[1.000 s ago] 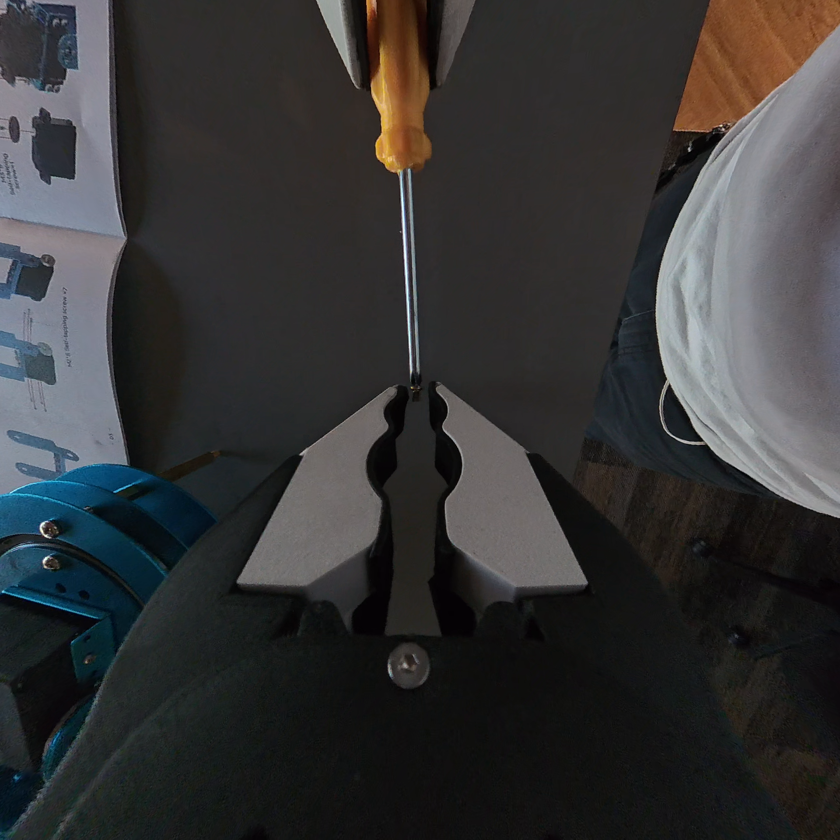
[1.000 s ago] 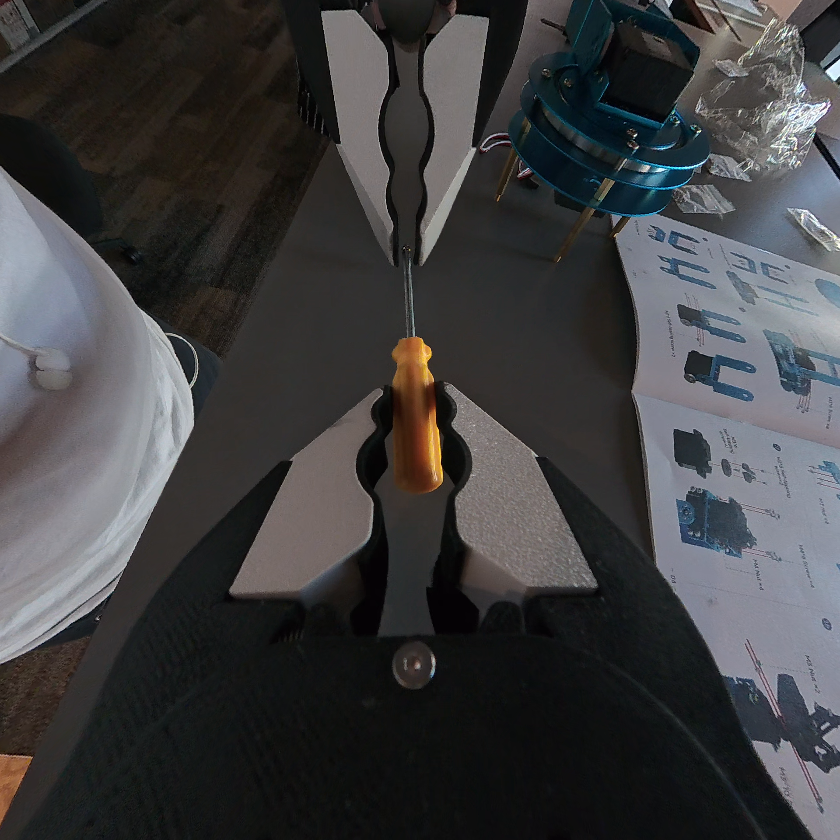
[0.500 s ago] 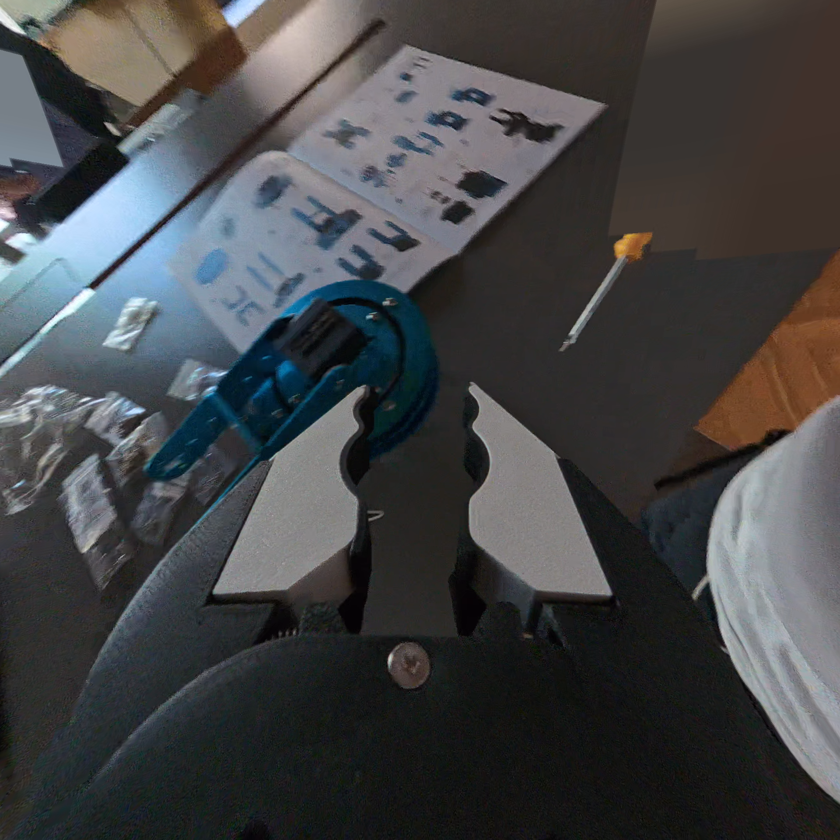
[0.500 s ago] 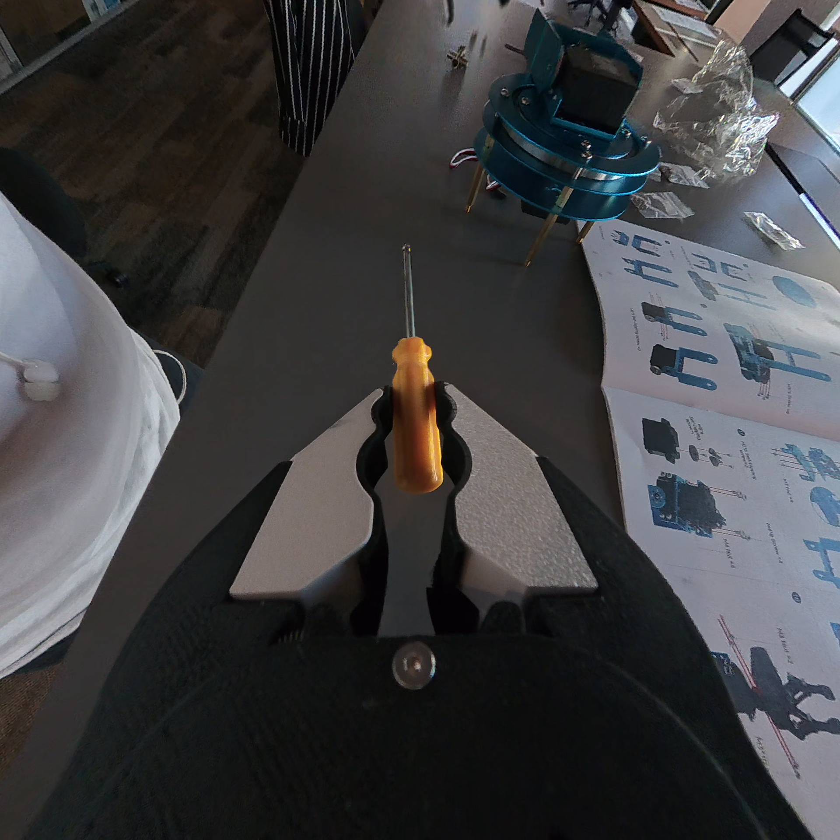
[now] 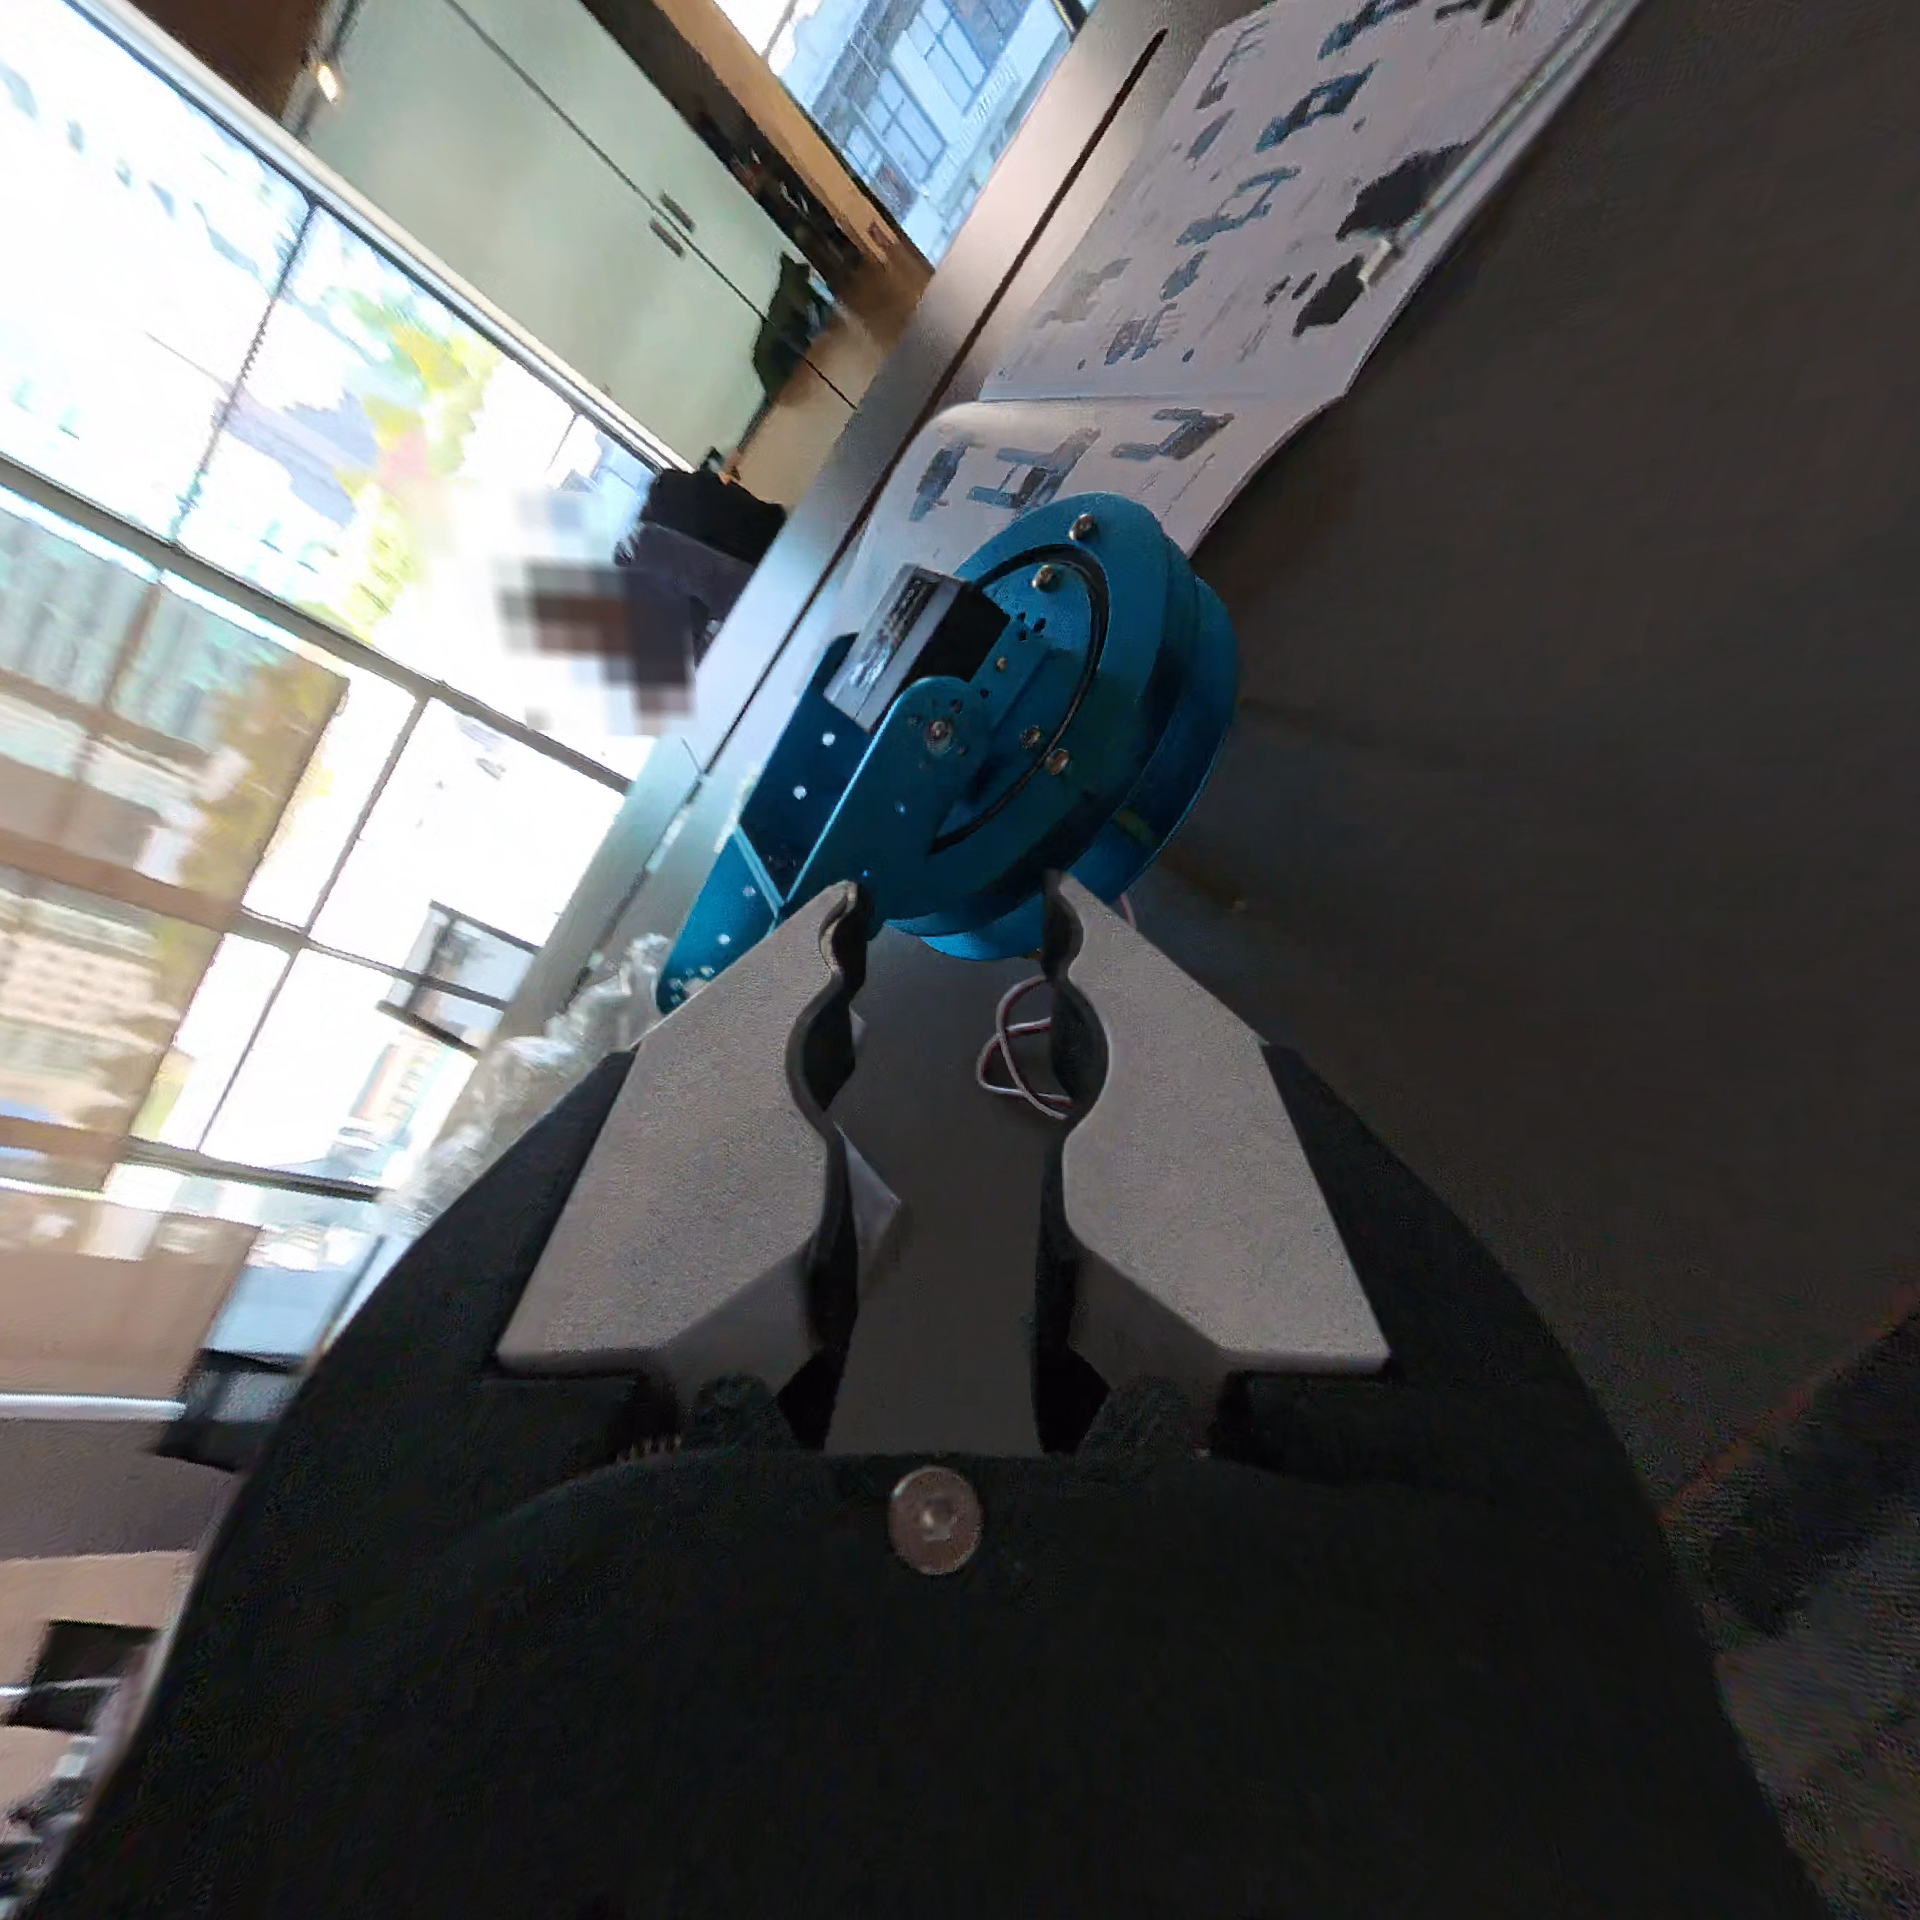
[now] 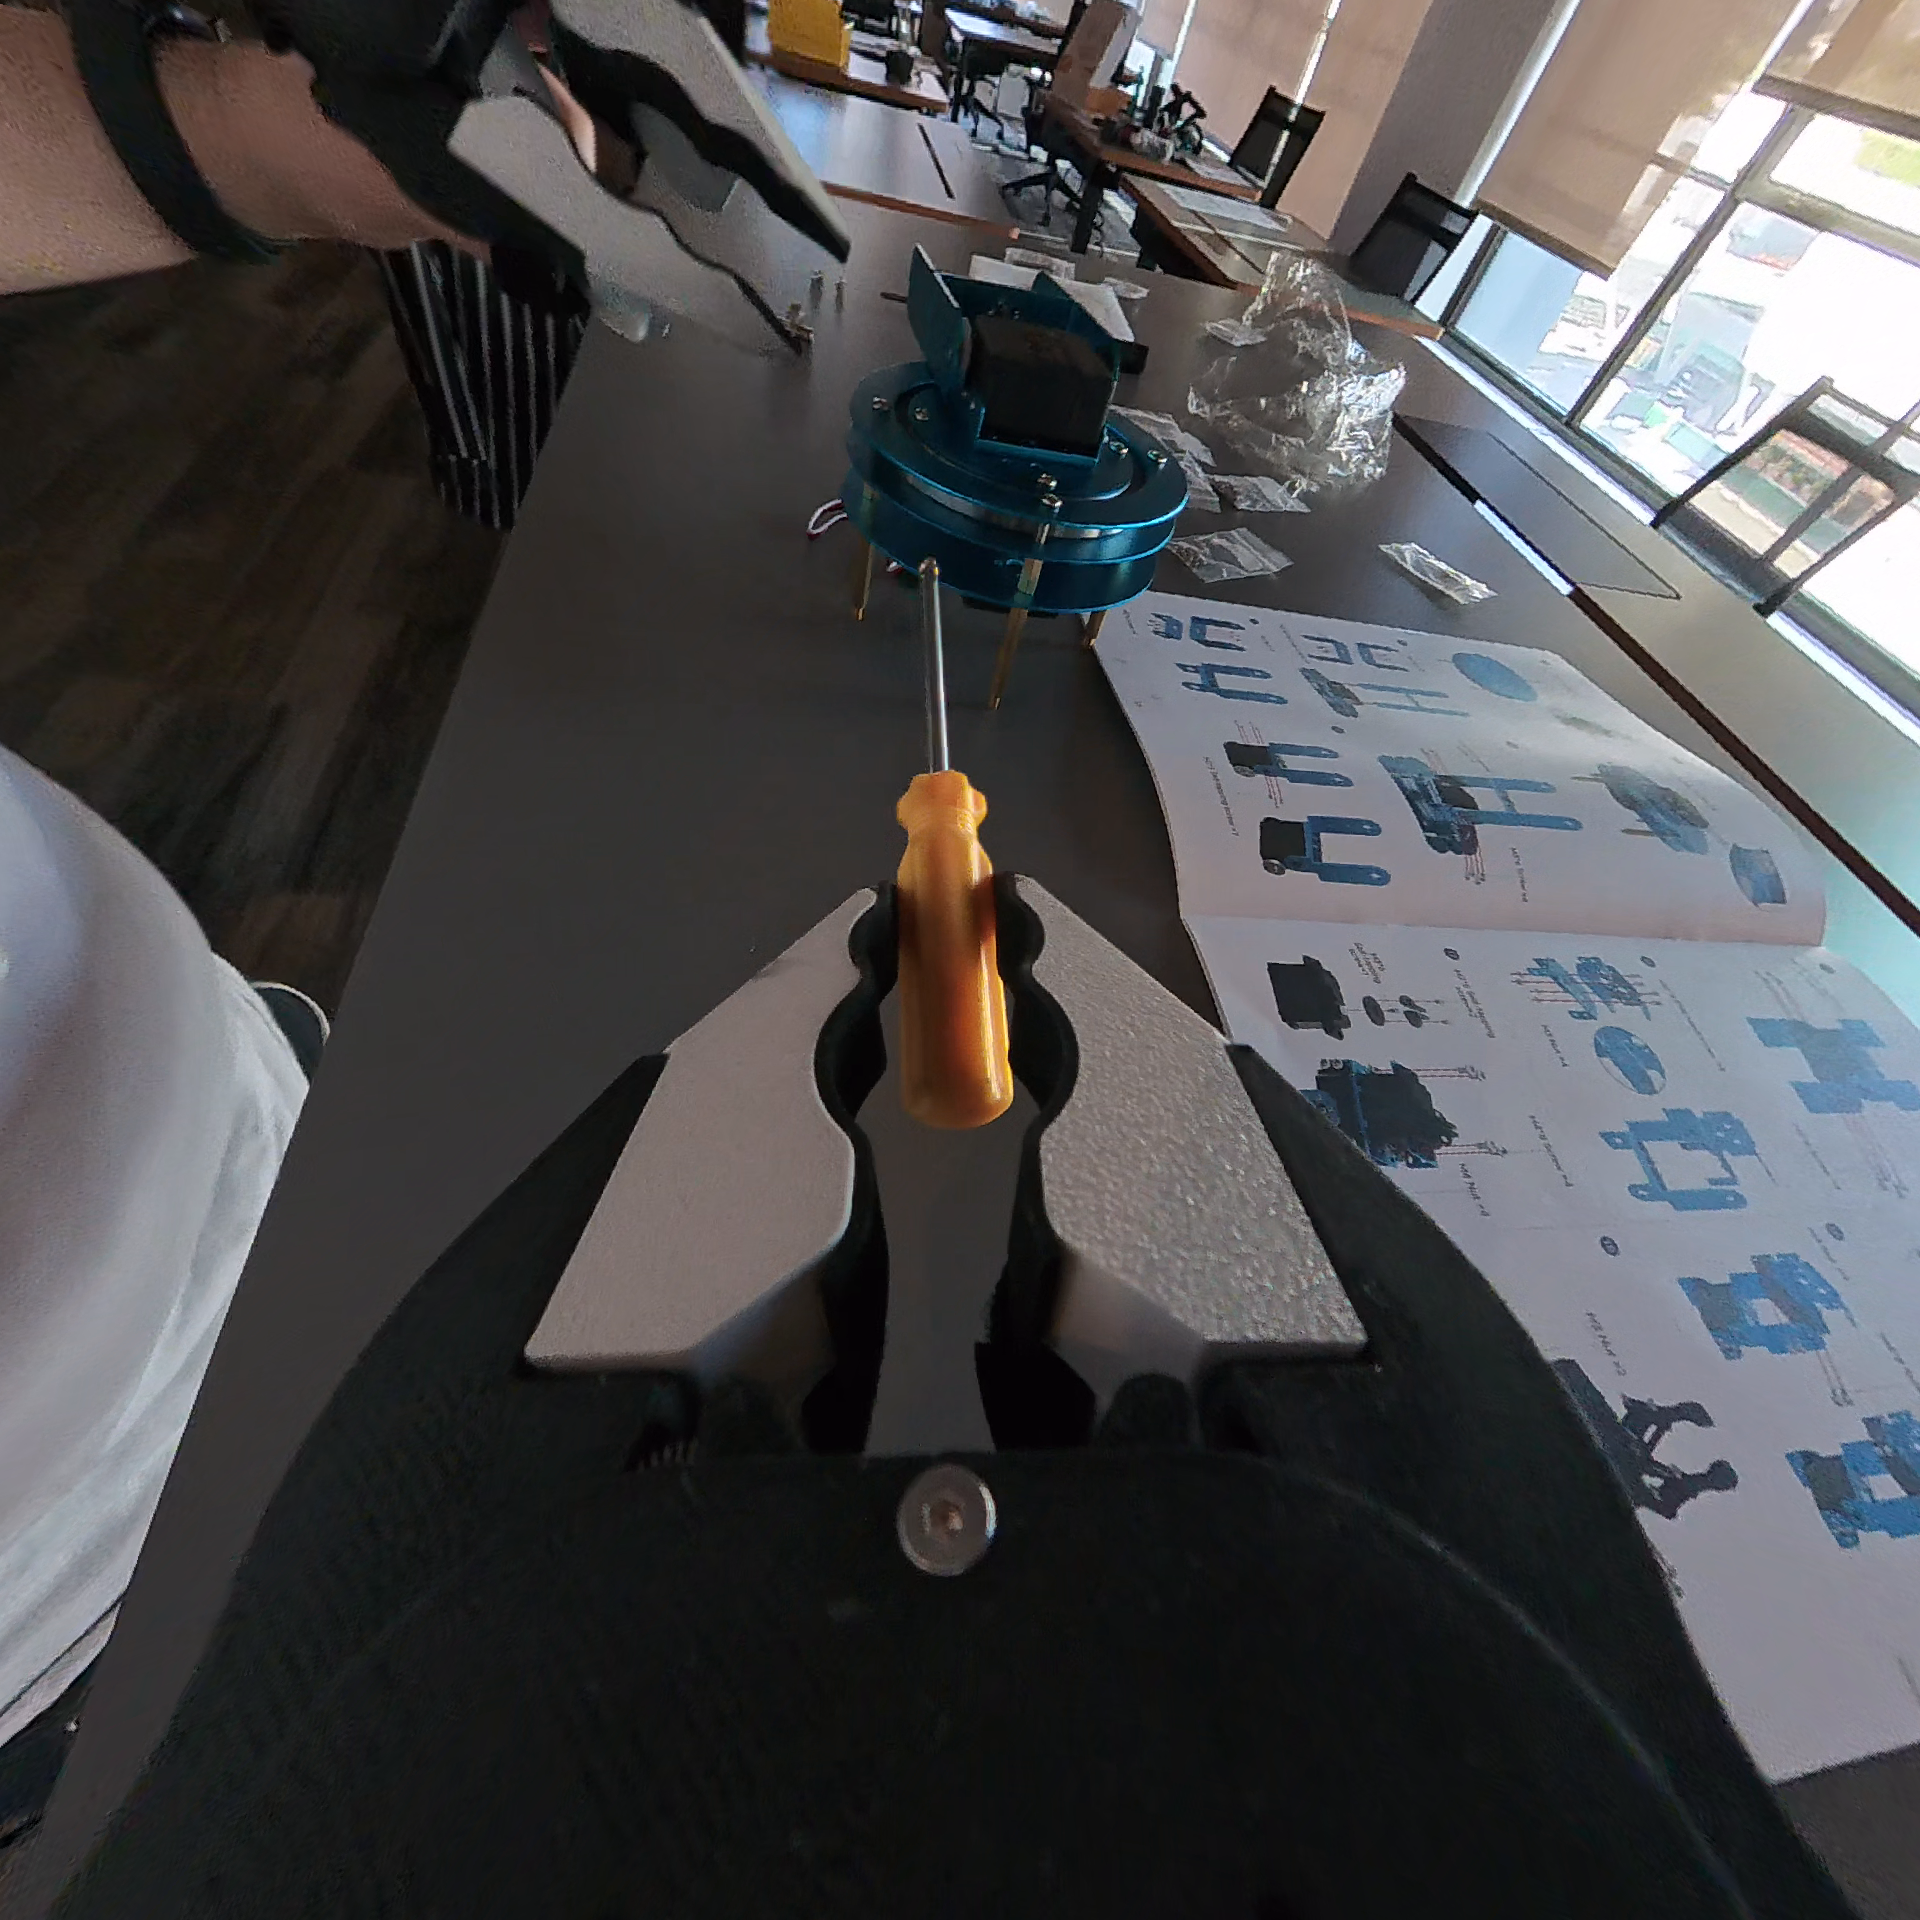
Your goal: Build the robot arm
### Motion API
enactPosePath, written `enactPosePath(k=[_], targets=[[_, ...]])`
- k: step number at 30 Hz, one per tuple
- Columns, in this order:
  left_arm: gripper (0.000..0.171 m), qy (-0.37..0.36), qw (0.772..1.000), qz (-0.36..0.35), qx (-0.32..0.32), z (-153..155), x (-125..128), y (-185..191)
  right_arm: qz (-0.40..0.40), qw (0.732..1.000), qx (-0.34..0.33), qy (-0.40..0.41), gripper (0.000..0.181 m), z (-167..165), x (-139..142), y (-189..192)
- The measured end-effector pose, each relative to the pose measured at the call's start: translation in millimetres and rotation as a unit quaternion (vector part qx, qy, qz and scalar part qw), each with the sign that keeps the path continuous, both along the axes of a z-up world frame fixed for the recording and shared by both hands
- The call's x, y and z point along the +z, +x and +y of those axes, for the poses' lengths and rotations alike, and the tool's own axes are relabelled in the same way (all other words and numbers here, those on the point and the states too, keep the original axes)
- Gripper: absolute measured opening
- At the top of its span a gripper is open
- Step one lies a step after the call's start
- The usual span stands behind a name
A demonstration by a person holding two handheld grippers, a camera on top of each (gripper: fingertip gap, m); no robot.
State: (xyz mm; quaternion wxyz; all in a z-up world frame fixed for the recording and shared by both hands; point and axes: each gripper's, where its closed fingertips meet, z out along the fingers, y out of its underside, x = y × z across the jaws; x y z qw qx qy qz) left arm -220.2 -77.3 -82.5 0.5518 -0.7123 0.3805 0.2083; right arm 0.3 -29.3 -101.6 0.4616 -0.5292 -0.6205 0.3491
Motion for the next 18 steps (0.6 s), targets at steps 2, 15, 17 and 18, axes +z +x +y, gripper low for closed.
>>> enactPosePath(k=[2,15,17,18], targets=[[0.034,0.021,0.997,0.064,-0.03,5.8,-5.8,9.4,0.001,1.0,-0.019,0.003,0.017,1.7,0.1,-1.1],[0.024,0.083,0.967,0.186,-0.15,25.2,-26.0,36.8,0.017,0.996,-0.089,-0.006,0.017,0.9,3.7,-9.1],[0.033,0.072,0.97,0.179,-0.151,23.0,-23.4,38.9,0.016,0.996,-0.085,-0.004,0.017,-0.2,5.5,-7.9],[0.037,0.059,0.974,0.163,-0.149,21.5,-23.1,41.0,0.014,0.997,-0.082,-0.001,0.017,-0.1,6.6,-6.8]])
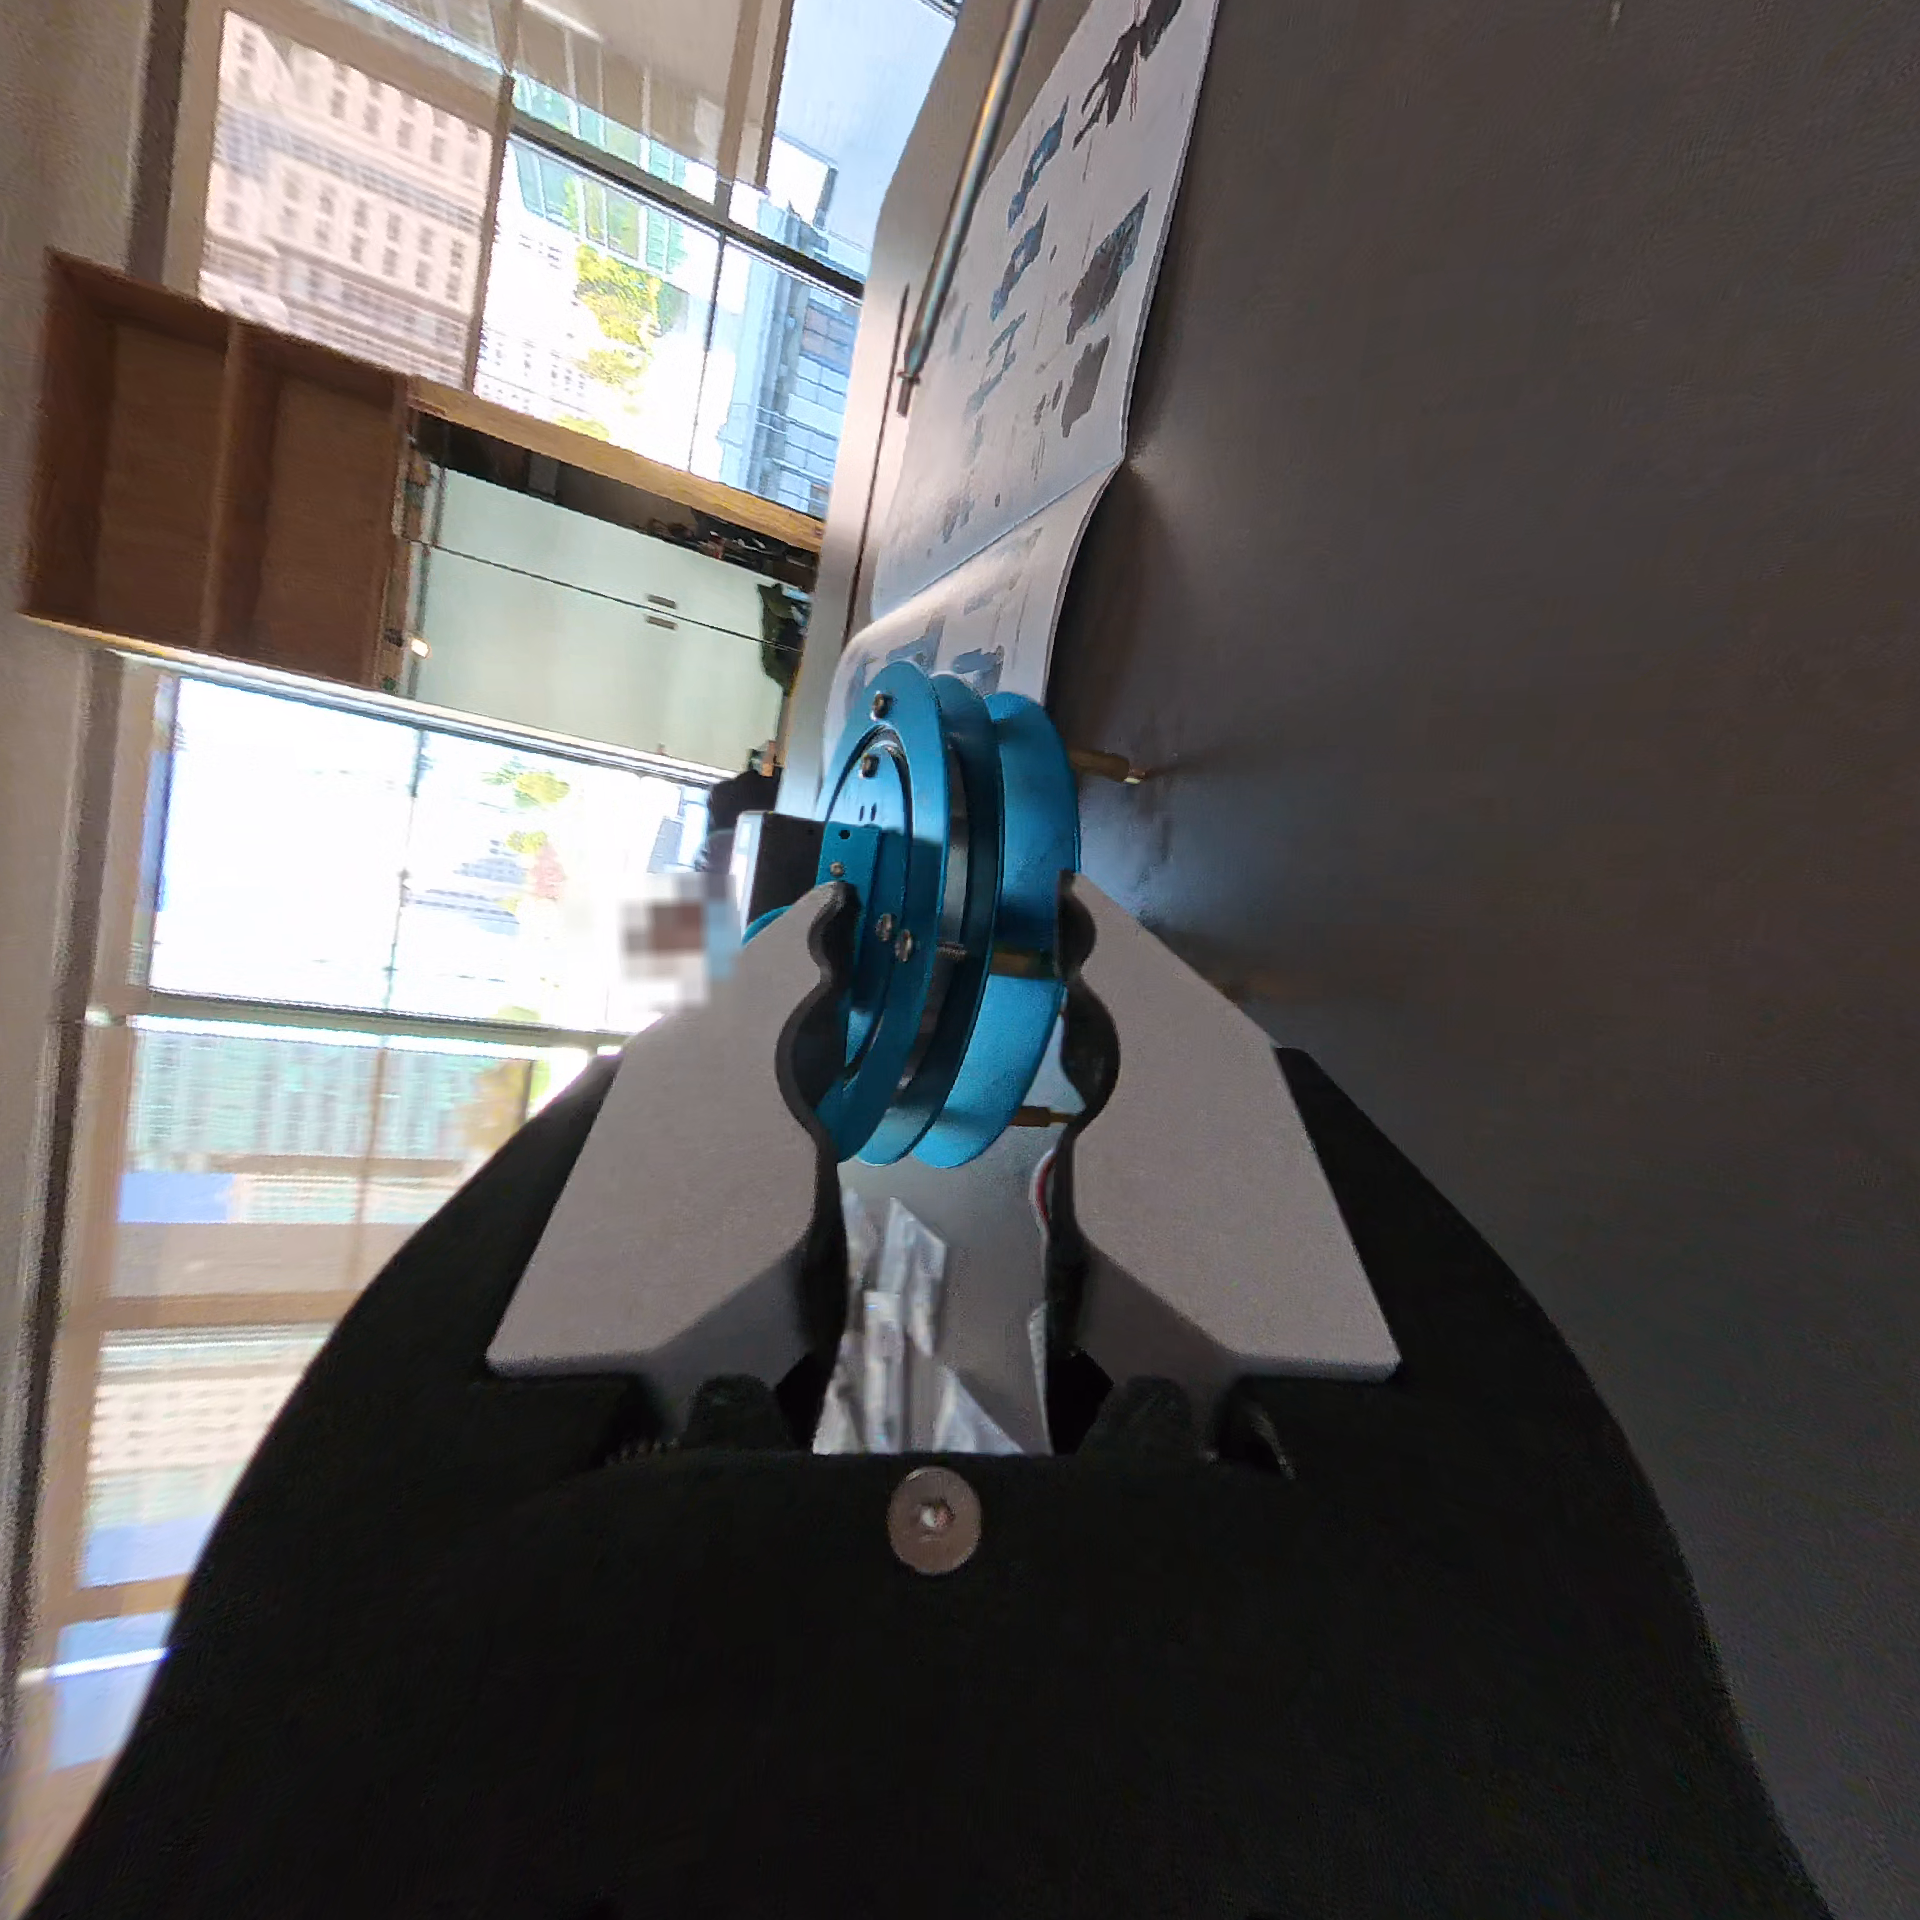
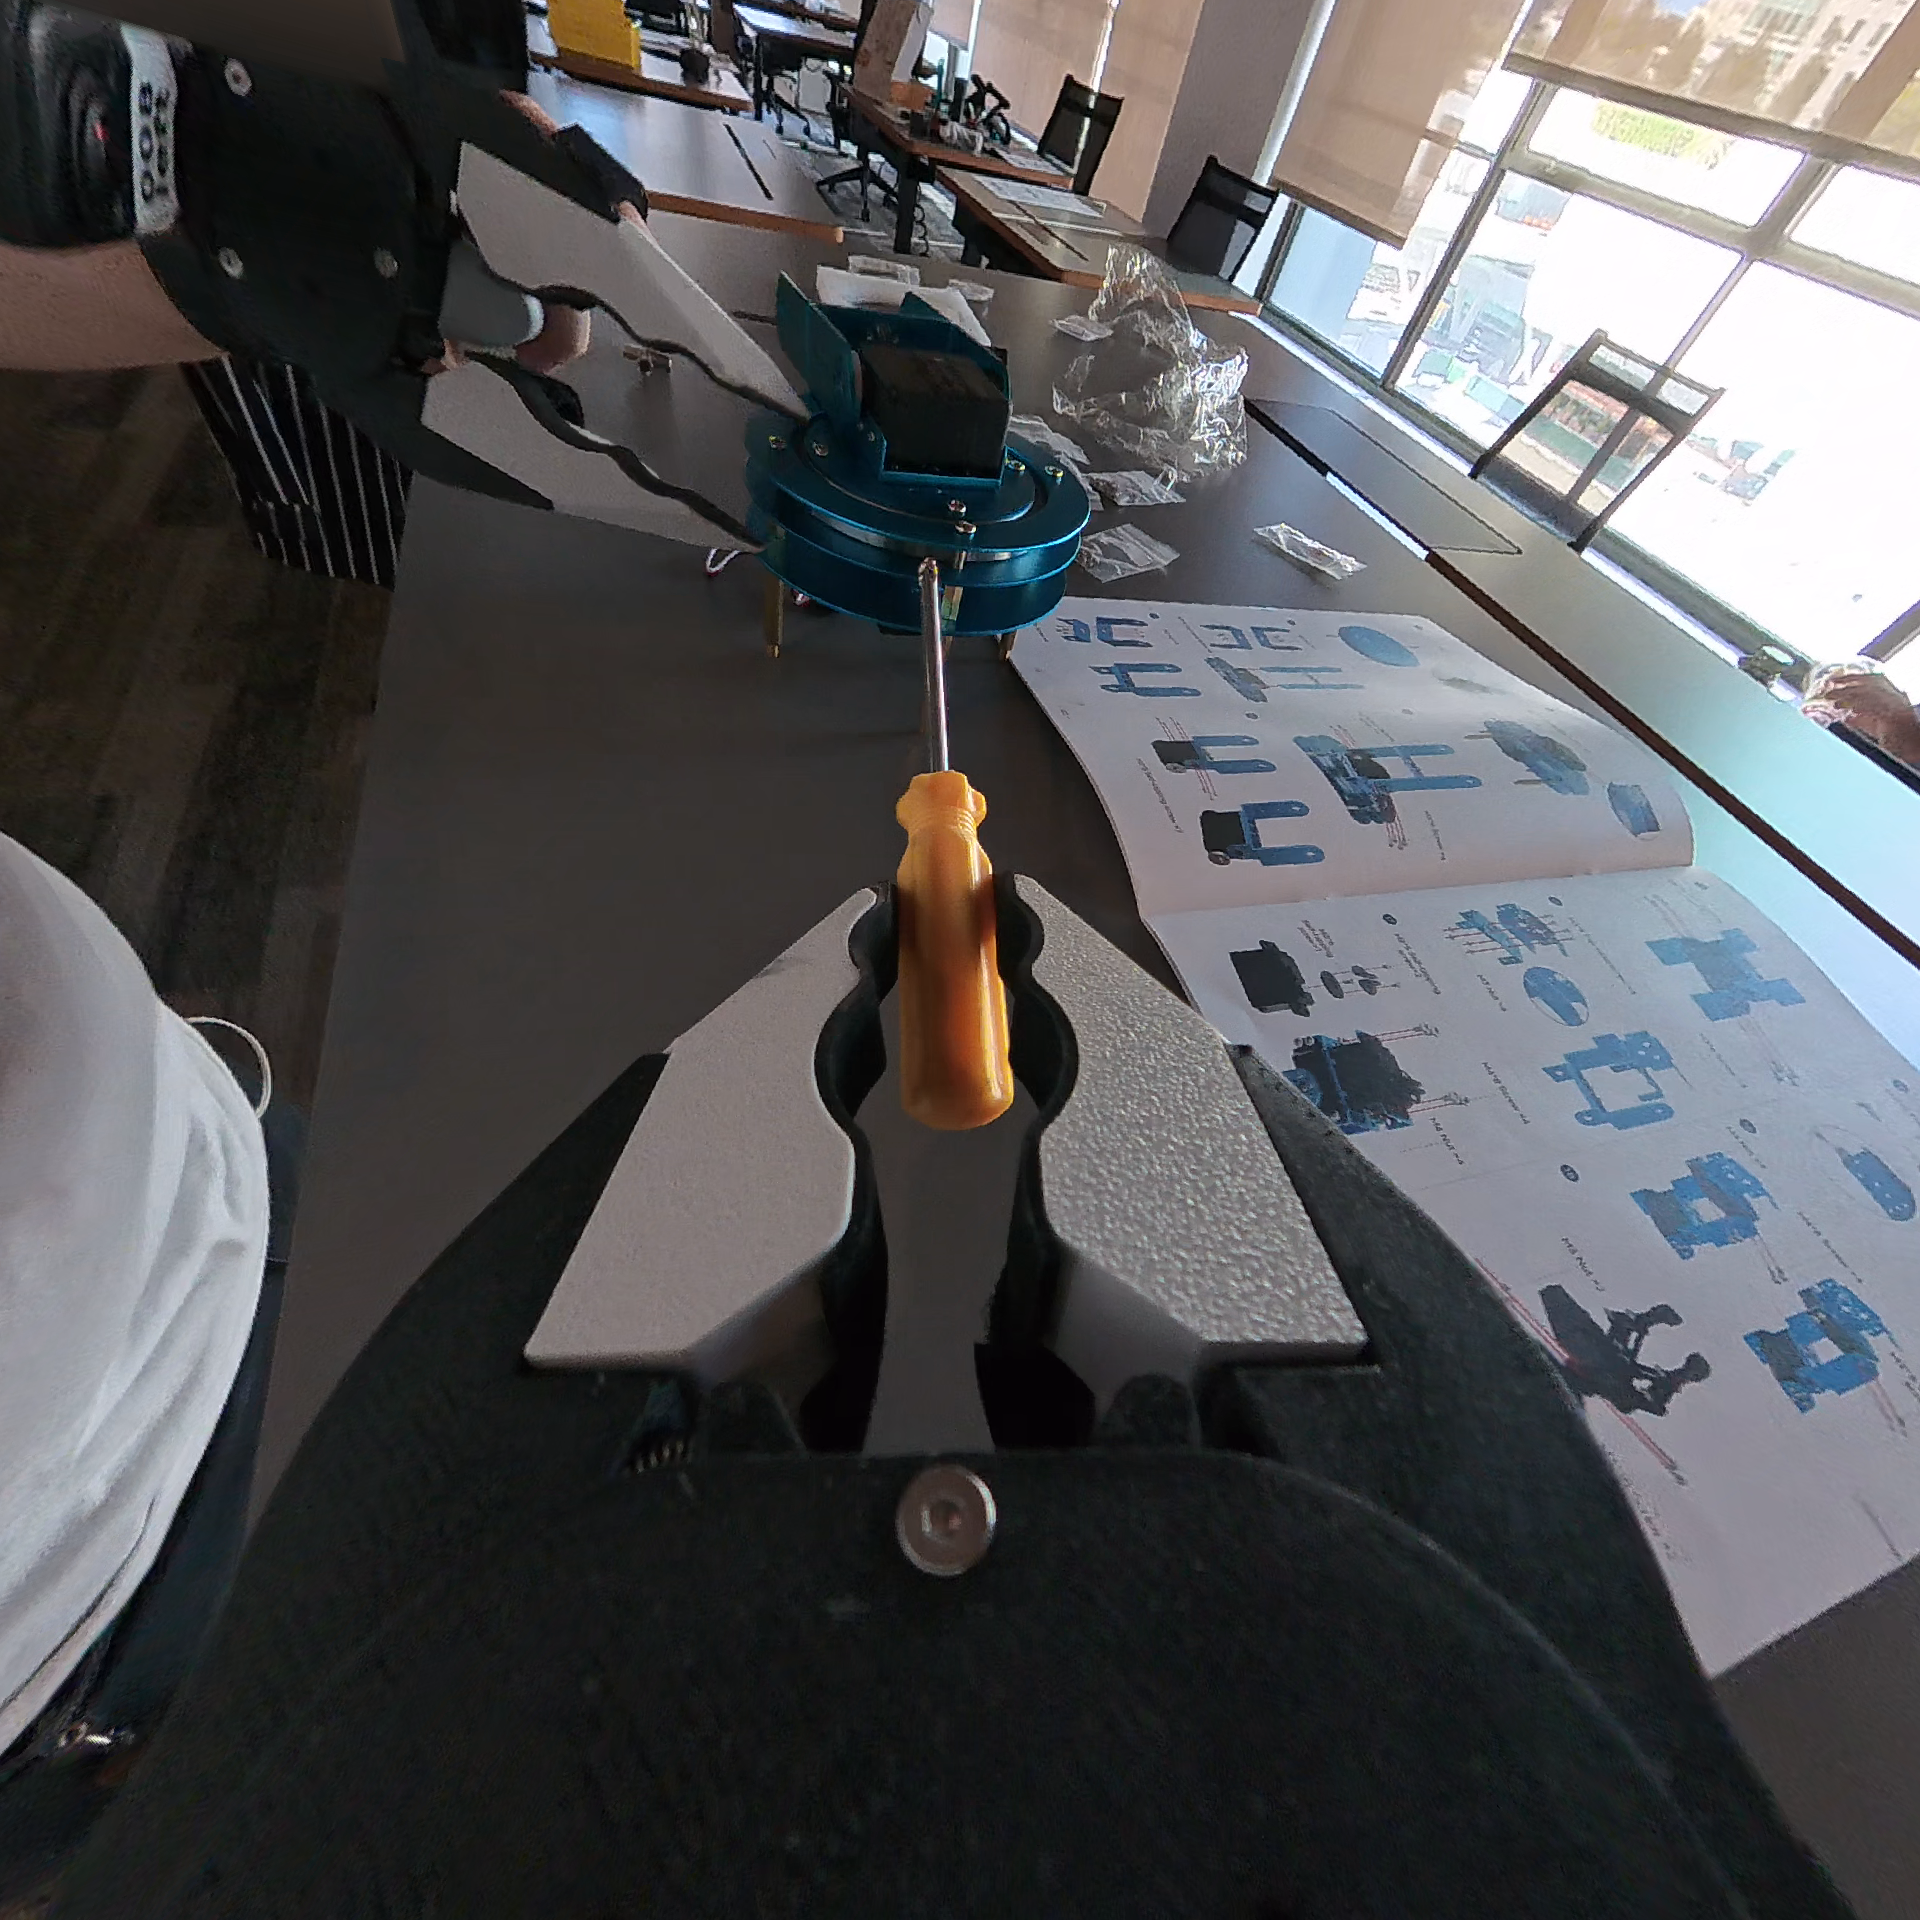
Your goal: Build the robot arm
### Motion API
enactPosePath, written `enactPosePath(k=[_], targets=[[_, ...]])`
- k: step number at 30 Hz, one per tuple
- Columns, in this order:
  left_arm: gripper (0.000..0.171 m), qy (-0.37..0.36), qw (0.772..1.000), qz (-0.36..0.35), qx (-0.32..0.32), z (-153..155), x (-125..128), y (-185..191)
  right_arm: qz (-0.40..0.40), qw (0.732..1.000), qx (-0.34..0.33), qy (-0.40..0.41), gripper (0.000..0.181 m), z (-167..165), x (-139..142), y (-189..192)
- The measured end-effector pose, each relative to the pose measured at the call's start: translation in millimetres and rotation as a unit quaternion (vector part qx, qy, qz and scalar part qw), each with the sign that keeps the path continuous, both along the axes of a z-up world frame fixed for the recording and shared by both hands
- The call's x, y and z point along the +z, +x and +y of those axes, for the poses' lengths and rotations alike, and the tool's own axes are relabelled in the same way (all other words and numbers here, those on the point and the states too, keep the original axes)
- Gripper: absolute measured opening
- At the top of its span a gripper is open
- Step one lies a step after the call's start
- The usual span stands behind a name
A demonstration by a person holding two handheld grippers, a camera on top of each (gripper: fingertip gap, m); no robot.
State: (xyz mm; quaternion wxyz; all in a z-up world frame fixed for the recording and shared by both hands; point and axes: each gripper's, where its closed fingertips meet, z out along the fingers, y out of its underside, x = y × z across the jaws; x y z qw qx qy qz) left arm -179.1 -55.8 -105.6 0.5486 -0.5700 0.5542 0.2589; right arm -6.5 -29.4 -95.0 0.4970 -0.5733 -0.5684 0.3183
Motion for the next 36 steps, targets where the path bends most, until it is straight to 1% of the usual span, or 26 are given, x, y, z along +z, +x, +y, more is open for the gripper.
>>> enactPosePath(k=[1,3,7,9,11,13,17,23,27,29,31,33,36], targets=[[0.045,-0.015,1.0,-0.015,0.005,-1.4,-0.5,3.0,-0.003,1.0,0.004,0.002,0.017,0.6,1.0,1.5],[0.049,-0.012,0.999,-0.019,0.032,0.7,0.5,3.8,-0.002,1.0,0.019,0.005,0.017,2.0,4.3,4.7],[0.035,0.025,0.994,0.033,0.097,10.3,-9.9,-1.6,-0.004,0.998,0.06,0.008,0.017,5.6,12.9,13.2],[0.035,0.048,0.99,0.042,0.122,12.8,-9.7,-1.5,-0.007,0.996,0.085,0.013,0.017,6.3,18.9,18.6],[0.035,0.046,0.987,0.03,0.152,14.7,-9.7,-0.3,-0.013,0.994,0.101,0.024,0.017,8.9,24.1,24.5],[0.035,0.045,0.982,0.035,0.181,17.4,-9.6,2.3,-0.019,0.993,0.112,0.034,0.017,12.1,27.8,30.1],[0.033,0.045,0.968,0.056,0.239,23.0,-9.5,14.2,-0.022,0.992,0.12,0.037,0.017,21.0,32.0,37.2],[0.034,0.033,0.939,0.07,0.336,31.8,-9.5,31.4,-0.009,0.994,0.103,0.028,0.017,41.0,33.9,36.0],[0.035,0.022,0.92,0.06,0.386,38.2,-9.5,39.2,0.001,0.995,0.099,0.017,0.017,48.8,31.7,30.3],[0.035,0.016,0.917,0.039,0.396,43.5,-9.4,45.7,0.007,0.995,0.098,0.011,0.017,51.6,30.8,26.5],[0.035,0.006,0.917,-0.002,0.398,49.4,-8.7,53.6,0.01,0.995,0.095,0.005,0.017,54.0,28.3,22.5],[0.034,0.0,0.921,-0.066,0.385,50.5,-6.1,63.2,0.016,0.996,0.093,-0.001,0.017,54.2,26.6,19.1],[0.041,-0.006,0.917,-0.171,0.361,32.2,8.5,76.6,0.023,0.996,0.086,-0.011,0.017,51.6,25.4,15.9]])
